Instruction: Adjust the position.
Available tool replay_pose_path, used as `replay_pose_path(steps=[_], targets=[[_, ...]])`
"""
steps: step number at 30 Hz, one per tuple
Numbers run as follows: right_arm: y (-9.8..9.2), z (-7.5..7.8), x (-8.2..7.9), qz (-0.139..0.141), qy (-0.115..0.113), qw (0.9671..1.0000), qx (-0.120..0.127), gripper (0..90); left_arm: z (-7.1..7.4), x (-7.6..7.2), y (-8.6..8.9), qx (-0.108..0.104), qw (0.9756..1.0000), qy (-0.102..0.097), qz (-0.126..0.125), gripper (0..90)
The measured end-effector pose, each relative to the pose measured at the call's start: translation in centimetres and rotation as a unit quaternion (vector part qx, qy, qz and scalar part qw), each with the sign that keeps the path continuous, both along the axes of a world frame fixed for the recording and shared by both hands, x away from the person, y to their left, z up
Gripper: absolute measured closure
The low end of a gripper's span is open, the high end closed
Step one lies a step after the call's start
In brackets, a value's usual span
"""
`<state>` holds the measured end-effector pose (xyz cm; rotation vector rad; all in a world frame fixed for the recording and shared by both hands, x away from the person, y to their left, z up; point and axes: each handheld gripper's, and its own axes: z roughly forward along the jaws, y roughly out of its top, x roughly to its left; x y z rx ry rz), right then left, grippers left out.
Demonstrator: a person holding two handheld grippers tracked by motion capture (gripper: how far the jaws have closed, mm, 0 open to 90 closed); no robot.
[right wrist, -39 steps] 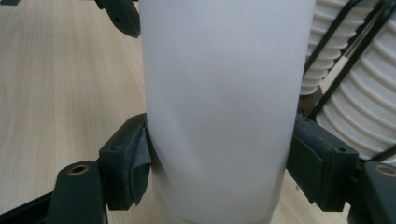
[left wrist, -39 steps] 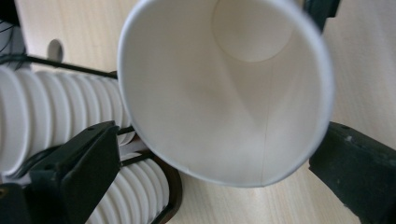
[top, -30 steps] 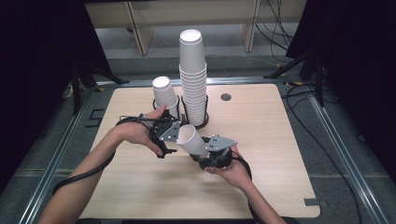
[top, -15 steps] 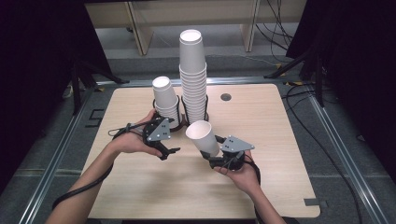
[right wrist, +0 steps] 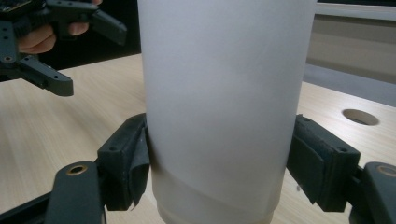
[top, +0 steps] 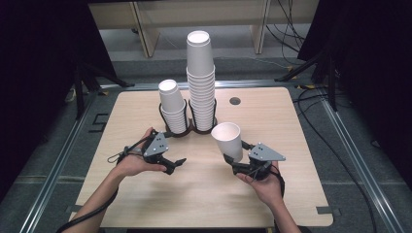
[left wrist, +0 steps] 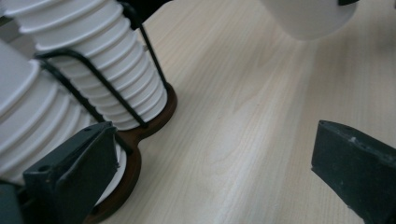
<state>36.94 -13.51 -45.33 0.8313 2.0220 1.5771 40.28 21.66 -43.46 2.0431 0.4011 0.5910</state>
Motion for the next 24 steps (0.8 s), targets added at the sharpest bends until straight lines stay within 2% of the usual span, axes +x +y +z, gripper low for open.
replay_pose_path(steps=[1,2,4,5,6,7,8,9,11,12,13,14,15,16,17,18,19,20,21,22,23,24], targets=[[-0.5,0.1,-0.1,-0.009,-0.009,0.9999,-0.012,27.2,-0.2,-0.1,0.3,-0.012,0.9998,-0.001,0.013,0.0],[-0.7,0.1,-0.4,-0.019,-0.005,0.9998,0.001,27.1,-0.2,-0.2,0.6,-0.013,0.9997,-0.002,0.021,0.0],[-1.3,0.1,-0.6,-0.022,-0.006,0.9997,0.002,27.1,-0.5,-0.6,1.2,-0.029,0.9986,-0.007,0.043,0.0],[-1.6,0.1,-0.8,-0.033,-0.01,0.9993,0.012,27.0,-0.7,-0.8,1.6,-0.037,0.9978,-0.01,0.055,0.0],[-2.2,0.2,-1.0,-0.039,-0.018,0.9991,-0.001,27.0,-1.0,-0.9,1.9,-0.051,0.9963,-0.013,0.067,0.0],[-2.6,0.2,-1.3,-0.049,-0.008,0.9988,0.006,27.0,-1.2,-1.1,2.3,-0.057,0.9954,-0.014,0.076,0.0],[-3.0,0.2,-1.4,-0.058,-0.013,0.9982,0.006,26.9,-1.4,-1.4,2.7,-0.062,0.9942,-0.015,0.086,0.0],[-3.4,0.2,-1.6,-0.058,-0.011,0.9982,0.013,26.9,-1.6,-1.7,3.1,-0.07,0.993,-0.015,0.095,0.0],[-4.1,0.2,-2.3,-0.078,-0.001,0.9968,0.013,26.9,-2.1,-2.3,4.0,-0.087,0.9903,-0.008,0.109,0.0],[-4.4,0.0,-2.5,-0.084,-0.011,0.996,0.027,26.9,-2.5,-2.5,4.3,-0.098,0.9881,-0.012,0.118,0.0],[-4.8,0.0,-2.8,-0.09,-0.006,0.9957,0.022,26.8,-2.7,-2.8,4.8,-0.098,0.9867,-0.011,0.129,0.0],[-5.3,-0.1,-3.1,-0.098,-0.007,0.995,0.013,26.8,-3.0,-2.8,5.2,-0.104,0.986,-0.017,0.13,0.0],[-5.5,-0.2,-3.4,-0.106,0.001,0.9941,0.024,26.8,-3.2,-2.9,5.5,-0.109,0.9845,-0.016,0.136,0.0],[-5.8,-0.3,-3.5,-0.104,-0.003,0.9942,0.028,26.7,-3.4,-3.1,5.9,-0.107,0.9835,-0.014,0.145,0.0],[-6.2,-0.2,-3.9,-0.122,-0.002,0.9924,0.013,26.7,-3.6,-3.3,6.1,-0.109,0.9828,-0.013,0.149,0.0],[-6.6,-0.3,-4.0,-0.125,-0.006,0.9921,0.012,26.7,-3.8,-3.3,6.3,-0.115,0.9813,-0.01,0.154,0.0],[-6.9,-0.2,-4.2,-0.131,0.0,0.9913,0.012,26.7,-3.9,-3.3,6.4,-0.121,0.9799,-0.01,0.159,0.0],[-7.2,-0.3,-4.3,-0.141,-0.01,0.9899,0.01,26.7,-4.0,-3.3,6.6,-0.123,0.9787,-0.01,0.164,0.0],[-7.5,-0.3,-4.4,-0.138,-0.008,0.9903,0.014,26.7,-4.0,-3.3,6.8,-0.123,0.9766,-0.006,0.176,0.0],[-7.8,-0.2,-4.7,-0.151,-0.006,0.9884,0.011,26.7,-4.1,-3.2,6.8,-0.128,0.9752,-0.004,0.181,0.0],[-8.1,-0.3,-4.7,-0.155,-0.015,0.9877,0.016,26.7,-4.2,-3.1,6.9,-0.13,0.9742,-0.005,0.185,0.0],[-8.4,-0.3,-5.1,-0.158,-0.001,0.9873,0.013,26.7,-4.2,-3.1,7.0,-0.128,0.9735,-0.003,0.189,0.0]])
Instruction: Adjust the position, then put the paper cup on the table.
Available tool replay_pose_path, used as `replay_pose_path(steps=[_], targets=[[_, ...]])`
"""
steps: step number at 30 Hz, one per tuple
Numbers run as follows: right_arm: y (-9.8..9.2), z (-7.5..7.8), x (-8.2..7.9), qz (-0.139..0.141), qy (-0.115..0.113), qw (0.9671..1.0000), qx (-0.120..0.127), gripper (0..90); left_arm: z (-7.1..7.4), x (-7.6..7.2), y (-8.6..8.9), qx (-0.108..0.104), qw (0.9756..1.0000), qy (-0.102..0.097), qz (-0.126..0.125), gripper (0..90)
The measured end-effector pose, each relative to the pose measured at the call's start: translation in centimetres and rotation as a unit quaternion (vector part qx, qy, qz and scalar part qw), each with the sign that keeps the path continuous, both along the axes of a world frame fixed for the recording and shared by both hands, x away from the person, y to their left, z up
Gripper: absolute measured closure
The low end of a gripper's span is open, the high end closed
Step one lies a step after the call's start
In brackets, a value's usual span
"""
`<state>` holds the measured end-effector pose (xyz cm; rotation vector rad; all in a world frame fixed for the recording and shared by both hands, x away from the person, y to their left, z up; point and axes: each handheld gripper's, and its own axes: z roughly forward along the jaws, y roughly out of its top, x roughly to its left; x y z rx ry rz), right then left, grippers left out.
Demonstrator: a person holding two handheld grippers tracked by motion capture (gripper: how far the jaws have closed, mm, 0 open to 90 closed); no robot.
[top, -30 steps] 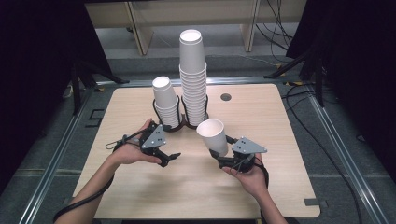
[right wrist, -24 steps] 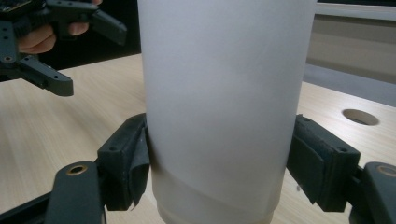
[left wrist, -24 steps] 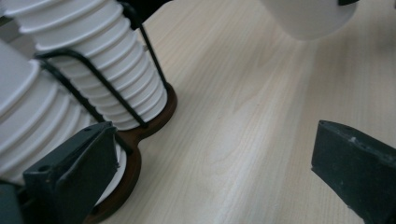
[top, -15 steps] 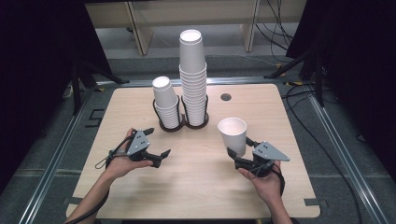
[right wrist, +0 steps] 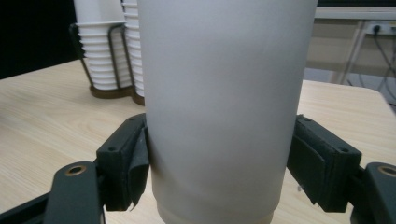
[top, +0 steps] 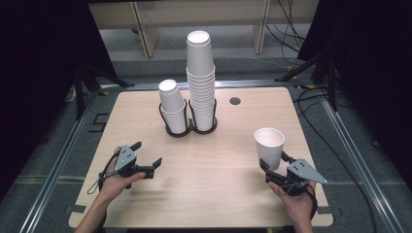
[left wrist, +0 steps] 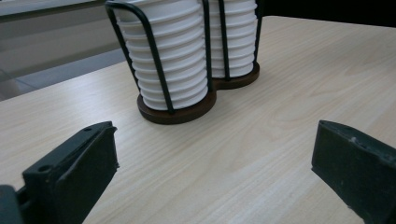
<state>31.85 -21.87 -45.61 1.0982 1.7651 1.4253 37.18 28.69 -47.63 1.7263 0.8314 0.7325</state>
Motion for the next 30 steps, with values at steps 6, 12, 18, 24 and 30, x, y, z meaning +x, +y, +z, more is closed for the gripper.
replay_pose_path(steps=[6,12,18,24,30], targets=[[-1.8,-0.2,-1.2,-0.031,-0.009,0.9995,-0.007,26.6,-0.3,0.1,-0.1,-0.014,0.9999,-0.004,-0.005,0.0],[-2.6,-0.6,-2.0,-0.051,0.002,0.9987,-0.002,26.6,-0.3,-0.1,-0.2,-0.007,1.0,-0.002,-0.006,0.0],[-3.1,-0.5,-2.2,-0.051,0.014,0.9986,-0.005,26.6,-0.2,0.0,-0.1,-0.006,1.0,0.002,0.003,0.0],[-3.7,-0.8,-2.7,-0.06,0.027,0.9976,-0.021,26.5,-0.3,0.3,-0.2,-0.014,0.9999,-0.005,-0.001,0.0],[-3.5,-0.9,-2.8,-0.068,0.044,0.9963,-0.028,26.5,-0.4,-0.1,0.3,-0.018,0.9998,-0.002,0.001,0.0]])
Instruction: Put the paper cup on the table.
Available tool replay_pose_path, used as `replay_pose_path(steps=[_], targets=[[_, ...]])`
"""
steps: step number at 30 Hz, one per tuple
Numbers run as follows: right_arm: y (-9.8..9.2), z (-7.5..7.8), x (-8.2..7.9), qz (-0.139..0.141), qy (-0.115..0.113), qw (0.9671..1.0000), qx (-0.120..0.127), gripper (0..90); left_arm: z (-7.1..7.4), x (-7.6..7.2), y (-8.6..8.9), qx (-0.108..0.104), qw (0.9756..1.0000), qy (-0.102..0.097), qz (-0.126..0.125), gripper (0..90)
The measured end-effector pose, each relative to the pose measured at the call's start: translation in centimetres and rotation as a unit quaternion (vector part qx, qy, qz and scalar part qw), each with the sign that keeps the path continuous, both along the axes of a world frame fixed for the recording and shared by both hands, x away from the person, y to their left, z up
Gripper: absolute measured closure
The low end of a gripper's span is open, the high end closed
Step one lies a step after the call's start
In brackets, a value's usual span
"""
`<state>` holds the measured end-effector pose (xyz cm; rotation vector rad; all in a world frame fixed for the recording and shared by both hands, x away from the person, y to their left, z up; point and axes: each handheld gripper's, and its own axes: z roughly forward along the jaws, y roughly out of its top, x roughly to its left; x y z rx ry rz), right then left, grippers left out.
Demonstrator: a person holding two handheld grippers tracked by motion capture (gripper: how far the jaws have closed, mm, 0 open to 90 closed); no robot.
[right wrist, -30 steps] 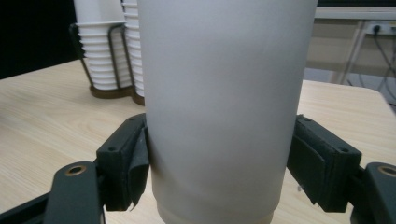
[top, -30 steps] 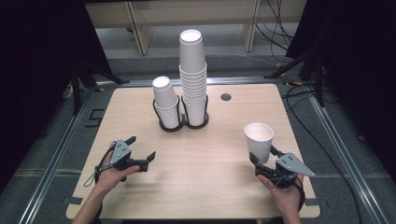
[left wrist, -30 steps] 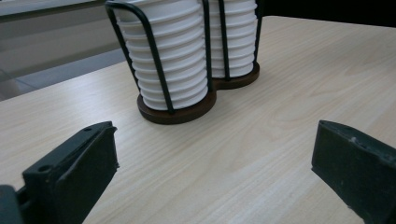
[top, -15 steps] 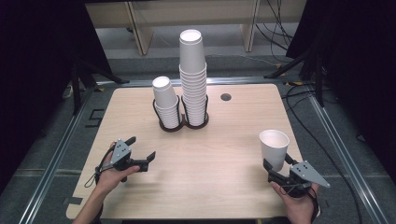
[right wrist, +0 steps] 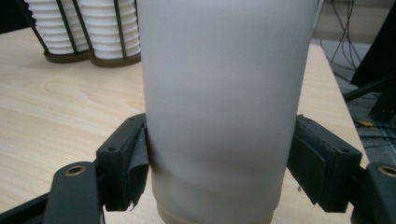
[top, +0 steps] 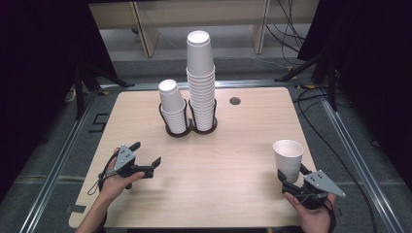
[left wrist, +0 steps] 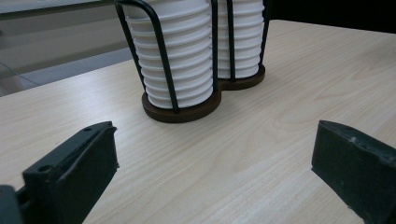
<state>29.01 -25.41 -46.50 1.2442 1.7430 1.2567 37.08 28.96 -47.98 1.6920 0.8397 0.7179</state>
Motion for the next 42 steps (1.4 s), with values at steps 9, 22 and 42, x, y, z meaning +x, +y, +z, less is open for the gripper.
replay_pose_path(steps=[9,22,42], targets=[[-0.6,-0.3,-0.1,-0.005,0.032,0.9991,-0.029,26.5,0.2,-0.2,0.2,-0.002,1.0,-0.001,0.006,0.0],[-0.6,-1.2,0.4,-0.011,0.071,0.9961,-0.05,26.5,-0.1,0.0,-0.1,-0.005,1.0,-0.003,-0.004,0.0],[-1.1,-1.0,0.0,0.004,0.08,0.9951,-0.057,24.7,-0.1,-0.1,-0.2,-0.004,1.0,-0.006,-0.001,0.0]])
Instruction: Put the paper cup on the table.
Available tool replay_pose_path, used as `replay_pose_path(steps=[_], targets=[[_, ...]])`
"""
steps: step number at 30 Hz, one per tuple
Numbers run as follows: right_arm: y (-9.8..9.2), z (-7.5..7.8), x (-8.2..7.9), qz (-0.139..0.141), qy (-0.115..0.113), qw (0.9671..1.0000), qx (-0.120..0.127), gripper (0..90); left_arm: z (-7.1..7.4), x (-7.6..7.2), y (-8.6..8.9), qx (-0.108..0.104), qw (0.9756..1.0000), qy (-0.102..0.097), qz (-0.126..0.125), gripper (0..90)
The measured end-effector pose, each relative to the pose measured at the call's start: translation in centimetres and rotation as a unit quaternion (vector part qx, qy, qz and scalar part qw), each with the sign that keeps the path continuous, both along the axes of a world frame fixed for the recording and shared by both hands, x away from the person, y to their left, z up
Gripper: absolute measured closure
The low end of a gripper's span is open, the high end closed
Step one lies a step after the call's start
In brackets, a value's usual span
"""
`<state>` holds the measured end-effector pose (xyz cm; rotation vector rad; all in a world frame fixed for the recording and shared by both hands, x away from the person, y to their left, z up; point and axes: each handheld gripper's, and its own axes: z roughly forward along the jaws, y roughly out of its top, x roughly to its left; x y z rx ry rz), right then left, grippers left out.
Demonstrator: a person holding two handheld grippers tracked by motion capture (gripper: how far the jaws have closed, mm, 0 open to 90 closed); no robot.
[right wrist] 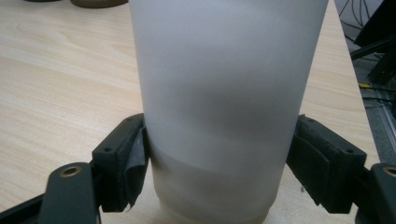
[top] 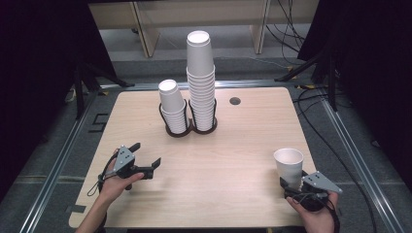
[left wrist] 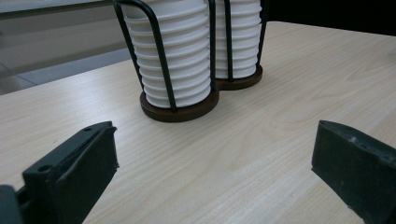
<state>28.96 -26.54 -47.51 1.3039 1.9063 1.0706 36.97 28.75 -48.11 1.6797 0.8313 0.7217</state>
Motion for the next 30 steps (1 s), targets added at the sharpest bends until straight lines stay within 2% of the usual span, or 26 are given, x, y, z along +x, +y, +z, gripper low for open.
replay_pose_path(steps=[4,6,9,10,11,12,13,15,16,17,18,19,22,23,24,25,27,28,30], targets=[[-0.14,0.02,-0.12,0.002,0.004,1.0,0.001,24.5,0.01,-0.02,0.04,0.001,1.0,0.0,-0.002,0.0],[0.0,-0.07,-0.27,0.003,0.013,0.9999,0.011,24.4,-0.01,-0.04,0.05,0.0,1.0,0.001,-0.001,0.0],[-0.14,-0.08,-0.28,0.008,0.014,0.9998,0.007,24.2,-0.03,-0.07,0.08,0.003,1.0,0.003,-0.001,0.0],[-0.23,-0.1,-0.21,0.01,0.008,0.9999,0.0,24.1,-0.04,-0.07,0.08,0.003,1.0,0.003,-0.001,0.0],[-0.24,-0.1,-0.26,0.008,0.012,0.9999,-0.001,24.1,-0.05,-0.06,0.07,0.002,1.0,0.003,-0.002,0.0],[0.05,-0.16,-0.44,0.0,0.029,0.9995,0.016,24.1,-0.04,-0.07,0.06,0.002,1.0,0.002,-0.002,0.0],[-0.19,-0.2,-0.27,0.01,0.018,0.9998,0.002,24.1,-0.05,-0.06,0.05,0.001,1.0,0.001,-0.001,0.0],[-0.2,-0.28,-0.28,0.009,0.022,0.9997,0.001,24.6,-0.04,-0.08,0.08,0.0,1.0,0.002,-0.001,0.0],[-0.23,-0.28,-0.32,0.009,0.019,0.9998,-0.007,25.0,-0.02,-0.1,0.11,0.001,1.0,0.004,0.0,0.0],[0.04,-0.25,-0.52,0.004,0.033,0.9994,0.009,25.1,-0.03,-0.06,0.14,0.0,1.0,0.002,-0.001,0.0],[-0.15,-0.27,-0.35,0.013,0.029,0.9995,0.005,25.1,-0.03,-0.04,0.18,0.002,1.0,0.003,0.0,0.0],[-0.08,-0.31,-0.36,0.01,0.031,0.9994,0.013,25.0,-0.03,-0.04,0.18,0.002,1.0,0.003,0.0,0.0],[-0.31,-0.39,-0.29,0.01,0.025,0.9996,0.001,24.6,-0.03,-0.09,0.16,0.0,1.0,0.002,0.003,0.0],[-0.33,-0.44,-0.28,0.011,0.026,0.9996,0.0,24.5,-0.02,-0.08,0.17,0.0,1.0,0.002,0.002,0.0],[-0.25,-0.54,-0.26,0.014,0.035,0.9993,0.01,24.4,-0.01,-0.09,0.2,0.001,1.0,0.003,0.001,0.0],[-0.36,-0.59,-0.2,0.016,0.032,0.9994,-0.001,24.3,-0.03,-0.07,0.18,0.0,1.0,0.002,0.002,0.0],[-0.21,-0.71,-0.28,0.009,0.037,0.9991,0.019,23.9,0.09,-0.23,0.27,0.008,0.9999,0.011,0.002,0.0],[-0.34,-0.66,-0.23,0.012,0.036,0.9992,0.012,23.8,-0.02,-0.08,0.18,0.001,1.0,0.003,0.0,0.0],[-0.32,-0.62,-0.19,0.011,0.034,0.9992,0.02,21.8,-0.04,-0.08,0.14,0.0,1.0,0.002,-0.001,0.0]])
